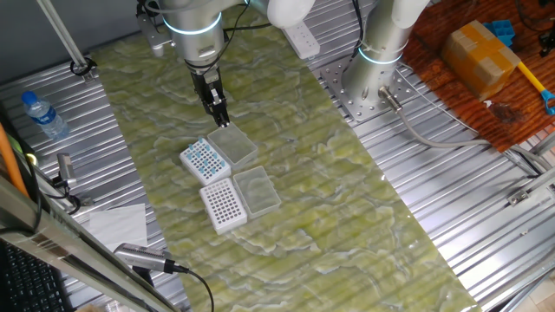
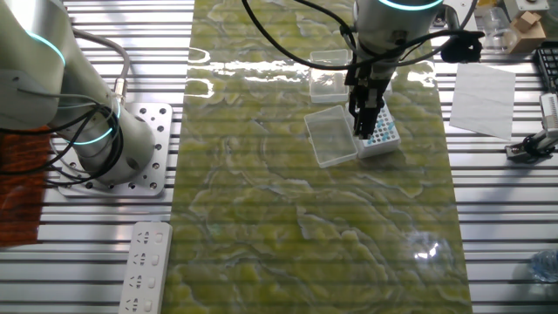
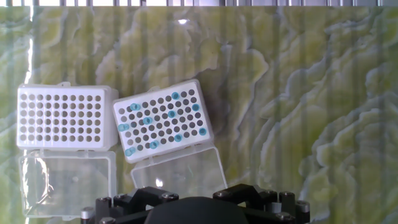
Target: Transfer all medium pipette tips from one holder to another
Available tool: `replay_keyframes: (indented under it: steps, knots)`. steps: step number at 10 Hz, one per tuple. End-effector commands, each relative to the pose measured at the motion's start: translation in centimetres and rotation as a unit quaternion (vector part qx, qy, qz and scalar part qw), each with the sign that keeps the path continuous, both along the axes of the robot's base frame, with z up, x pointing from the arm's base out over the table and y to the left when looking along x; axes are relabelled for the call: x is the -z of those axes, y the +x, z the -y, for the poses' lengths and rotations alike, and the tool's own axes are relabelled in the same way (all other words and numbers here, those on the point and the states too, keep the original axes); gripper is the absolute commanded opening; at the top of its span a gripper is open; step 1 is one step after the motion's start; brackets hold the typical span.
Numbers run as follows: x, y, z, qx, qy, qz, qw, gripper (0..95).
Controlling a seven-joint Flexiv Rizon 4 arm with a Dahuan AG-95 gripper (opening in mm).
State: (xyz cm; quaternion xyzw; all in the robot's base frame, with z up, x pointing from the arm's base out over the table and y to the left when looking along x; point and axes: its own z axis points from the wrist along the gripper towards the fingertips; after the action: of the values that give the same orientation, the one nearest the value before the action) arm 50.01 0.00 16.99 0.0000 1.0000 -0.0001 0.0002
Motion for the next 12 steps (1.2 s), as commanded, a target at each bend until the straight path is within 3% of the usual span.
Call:
replay_keyframes:
  steps: [1, 12]
  knots:
    - [-0.01, -0.01, 0.0, -0.096, 0.041, -0.039, 0.9937, 0.0]
    - [-0.01, 0.0, 0.0, -0.106, 0.04, -0.042, 0.9927, 0.0]
